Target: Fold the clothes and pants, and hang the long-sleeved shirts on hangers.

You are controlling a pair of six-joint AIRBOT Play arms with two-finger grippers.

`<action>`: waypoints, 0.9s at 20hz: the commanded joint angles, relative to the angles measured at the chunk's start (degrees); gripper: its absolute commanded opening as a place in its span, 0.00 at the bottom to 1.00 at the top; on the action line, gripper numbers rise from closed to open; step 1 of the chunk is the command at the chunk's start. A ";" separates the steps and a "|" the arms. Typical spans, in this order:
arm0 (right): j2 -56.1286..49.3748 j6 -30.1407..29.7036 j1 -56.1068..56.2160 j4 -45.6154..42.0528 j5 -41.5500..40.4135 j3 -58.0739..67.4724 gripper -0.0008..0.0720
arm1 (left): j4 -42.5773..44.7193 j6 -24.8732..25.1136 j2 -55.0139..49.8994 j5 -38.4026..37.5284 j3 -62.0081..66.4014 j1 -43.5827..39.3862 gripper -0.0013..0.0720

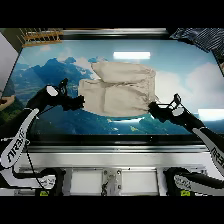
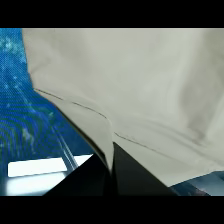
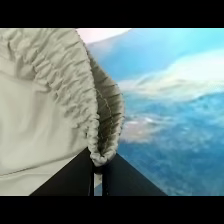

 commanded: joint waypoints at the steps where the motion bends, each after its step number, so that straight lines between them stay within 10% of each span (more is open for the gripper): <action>1: 0.00 -2.58 0.11 0.44 -3.37 0.11 0.04 | 0.09 -0.02 0.04 0.00 0.04 -0.02 0.02; 10: 16.15 -4.92 -0.37 -30.73 21.77 21.88 0.03 | 0.04 -0.52 17.94 -2.38 14.95 5.25 0.02; 18: 40.33 -2.45 -0.35 -32.61 37.42 43.30 0.03 | 0.11 -0.55 44.78 -3.15 33.46 5.53 0.02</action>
